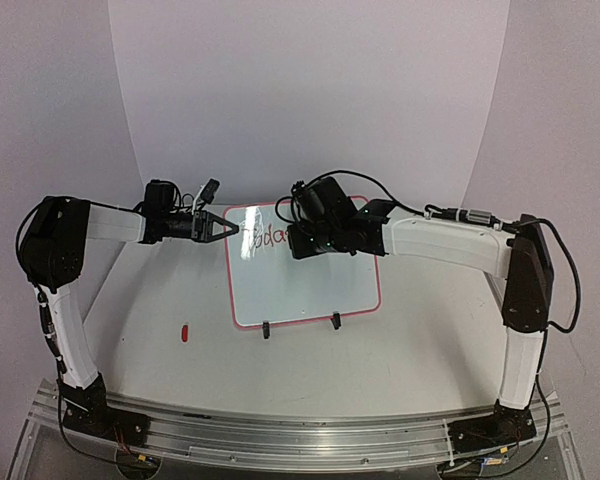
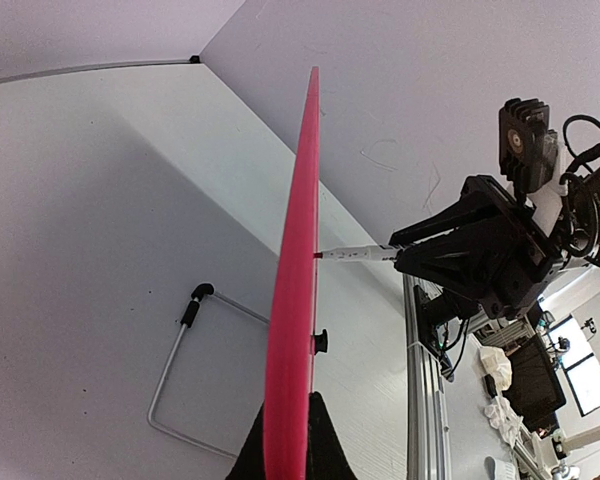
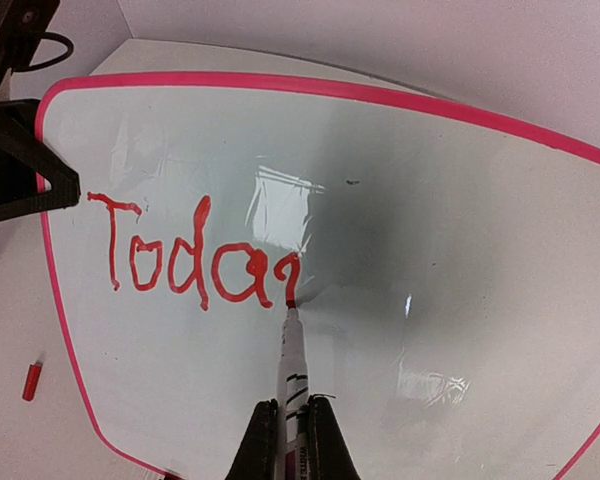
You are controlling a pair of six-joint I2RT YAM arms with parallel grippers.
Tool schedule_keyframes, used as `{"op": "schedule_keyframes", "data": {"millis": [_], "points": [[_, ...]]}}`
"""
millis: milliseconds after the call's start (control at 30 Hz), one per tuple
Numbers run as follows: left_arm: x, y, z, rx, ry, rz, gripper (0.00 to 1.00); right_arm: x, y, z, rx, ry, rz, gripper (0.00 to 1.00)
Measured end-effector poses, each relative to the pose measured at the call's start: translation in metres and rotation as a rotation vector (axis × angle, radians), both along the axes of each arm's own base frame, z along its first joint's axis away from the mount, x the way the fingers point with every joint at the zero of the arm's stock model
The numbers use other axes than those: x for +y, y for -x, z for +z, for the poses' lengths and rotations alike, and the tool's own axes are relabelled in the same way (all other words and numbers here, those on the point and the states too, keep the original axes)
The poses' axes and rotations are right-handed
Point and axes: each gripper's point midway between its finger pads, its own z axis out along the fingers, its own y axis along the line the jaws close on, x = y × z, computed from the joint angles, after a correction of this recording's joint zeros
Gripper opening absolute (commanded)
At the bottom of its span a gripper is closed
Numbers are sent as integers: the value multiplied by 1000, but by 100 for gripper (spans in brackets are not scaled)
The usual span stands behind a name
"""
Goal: Write a sentence on the whiteboard
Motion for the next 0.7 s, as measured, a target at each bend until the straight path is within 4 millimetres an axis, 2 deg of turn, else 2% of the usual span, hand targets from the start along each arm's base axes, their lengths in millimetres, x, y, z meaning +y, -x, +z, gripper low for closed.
{"op": "schedule_keyframes", "data": {"millis": [700], "points": [[0,0,0,0,0,-1,0,-6,0,1,-10,41,-14,0]]}}
